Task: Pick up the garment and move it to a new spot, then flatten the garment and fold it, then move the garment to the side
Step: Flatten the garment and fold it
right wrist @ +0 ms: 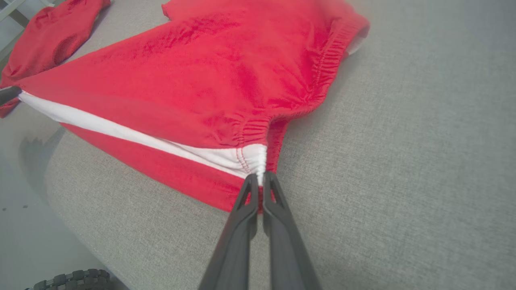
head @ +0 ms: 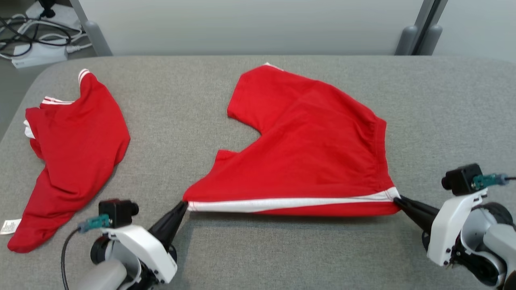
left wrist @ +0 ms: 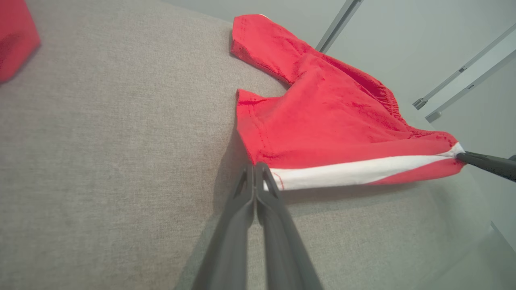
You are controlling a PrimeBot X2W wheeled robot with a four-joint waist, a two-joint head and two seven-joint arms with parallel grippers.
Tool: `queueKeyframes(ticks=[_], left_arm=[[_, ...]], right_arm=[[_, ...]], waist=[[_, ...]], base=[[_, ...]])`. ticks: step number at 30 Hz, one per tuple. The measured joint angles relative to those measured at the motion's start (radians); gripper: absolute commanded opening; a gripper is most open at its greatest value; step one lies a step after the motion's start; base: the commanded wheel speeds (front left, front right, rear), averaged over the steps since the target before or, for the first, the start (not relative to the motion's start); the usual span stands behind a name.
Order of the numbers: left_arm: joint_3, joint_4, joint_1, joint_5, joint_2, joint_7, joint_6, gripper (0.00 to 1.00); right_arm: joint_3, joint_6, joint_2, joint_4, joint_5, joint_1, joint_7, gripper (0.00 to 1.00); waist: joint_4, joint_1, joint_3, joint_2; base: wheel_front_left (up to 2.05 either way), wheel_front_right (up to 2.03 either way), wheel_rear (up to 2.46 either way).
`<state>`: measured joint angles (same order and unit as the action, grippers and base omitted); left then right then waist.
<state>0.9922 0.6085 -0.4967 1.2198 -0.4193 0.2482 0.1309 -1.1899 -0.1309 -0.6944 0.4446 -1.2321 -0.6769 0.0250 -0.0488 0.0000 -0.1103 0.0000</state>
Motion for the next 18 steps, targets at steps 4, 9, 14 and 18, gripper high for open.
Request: queueKeyframes(ticks=[4,9,14,18], left_arm=[[-0.011,0.003,0.062,-0.005,0.012,0.000,0.000,0.00],[0.000,0.014,0.085,-0.009,0.026,0.000,0.000,0.00],[0.030,0.017,0.100,-0.009,0.024,-0.009,0.000,0.00],[0.053,0.013,0.122,-0.005,0.012,-0.022,0.000,0.00]], right_arm=[[-0.006,0.000,0.016,0.024,0.011,0.039,0.046,0.00],[-0.008,0.000,0.041,0.044,0.011,0.075,0.067,0.00],[-0.013,0.000,0.055,0.054,0.011,0.111,0.068,0.00],[-0.015,0.000,0.057,0.057,0.010,0.134,0.070,0.00]], waist=[[0.008,0.0000,0.030,0.0000],[0.015,0.0000,0.043,0.0000],[0.013,0.0000,0.058,0.0000],[0.010,0.0000,0.074,0.0000]], base=[[0.00,0.00,0.00],[0.00,0.00,0.00],[0.00,0.00,0.00],[0.00,0.00,0.00]])
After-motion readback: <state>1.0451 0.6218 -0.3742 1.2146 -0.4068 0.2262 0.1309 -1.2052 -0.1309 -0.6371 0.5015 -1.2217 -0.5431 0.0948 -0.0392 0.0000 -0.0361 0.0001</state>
